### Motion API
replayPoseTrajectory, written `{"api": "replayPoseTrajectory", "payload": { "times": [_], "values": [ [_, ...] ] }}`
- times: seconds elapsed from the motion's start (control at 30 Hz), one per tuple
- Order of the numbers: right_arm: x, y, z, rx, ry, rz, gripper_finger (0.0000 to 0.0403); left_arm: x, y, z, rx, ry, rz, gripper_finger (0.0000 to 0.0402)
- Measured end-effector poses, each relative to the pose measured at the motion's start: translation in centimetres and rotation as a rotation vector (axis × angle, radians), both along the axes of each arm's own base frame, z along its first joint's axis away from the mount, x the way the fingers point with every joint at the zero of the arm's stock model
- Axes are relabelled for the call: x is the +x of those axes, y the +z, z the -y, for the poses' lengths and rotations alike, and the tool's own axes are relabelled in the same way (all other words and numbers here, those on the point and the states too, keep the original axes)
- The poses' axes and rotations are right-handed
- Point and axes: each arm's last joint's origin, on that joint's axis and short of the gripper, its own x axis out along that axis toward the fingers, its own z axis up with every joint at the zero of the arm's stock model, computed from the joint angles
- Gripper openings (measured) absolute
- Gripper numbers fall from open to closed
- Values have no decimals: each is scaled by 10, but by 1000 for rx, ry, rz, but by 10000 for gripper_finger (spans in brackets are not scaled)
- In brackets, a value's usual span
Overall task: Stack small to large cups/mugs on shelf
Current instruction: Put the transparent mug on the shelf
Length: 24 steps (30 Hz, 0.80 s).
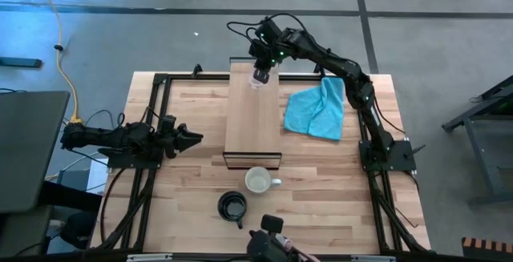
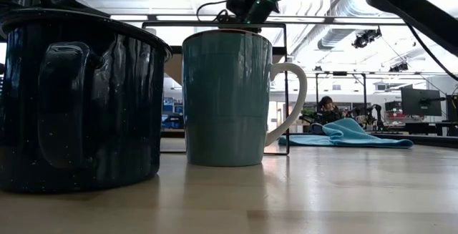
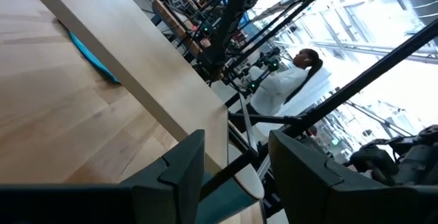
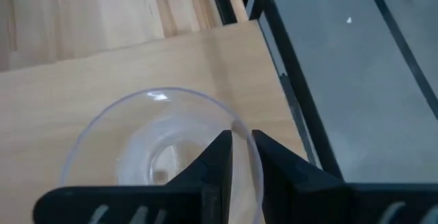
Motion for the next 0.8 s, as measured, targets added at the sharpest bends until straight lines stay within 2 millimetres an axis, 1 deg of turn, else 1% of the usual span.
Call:
{"api": "replayPoseTrajectory", "payload": {
  "times": [0.5, 0.8],
  "values": [
    [-2, 0, 2, 0, -19, -11, 45, 0, 0, 0, 0, -1, 0, 152],
    [-2, 0, 3, 6, -68, -3, 45, 0, 0, 0, 0, -1, 0, 152]
  ]
}}
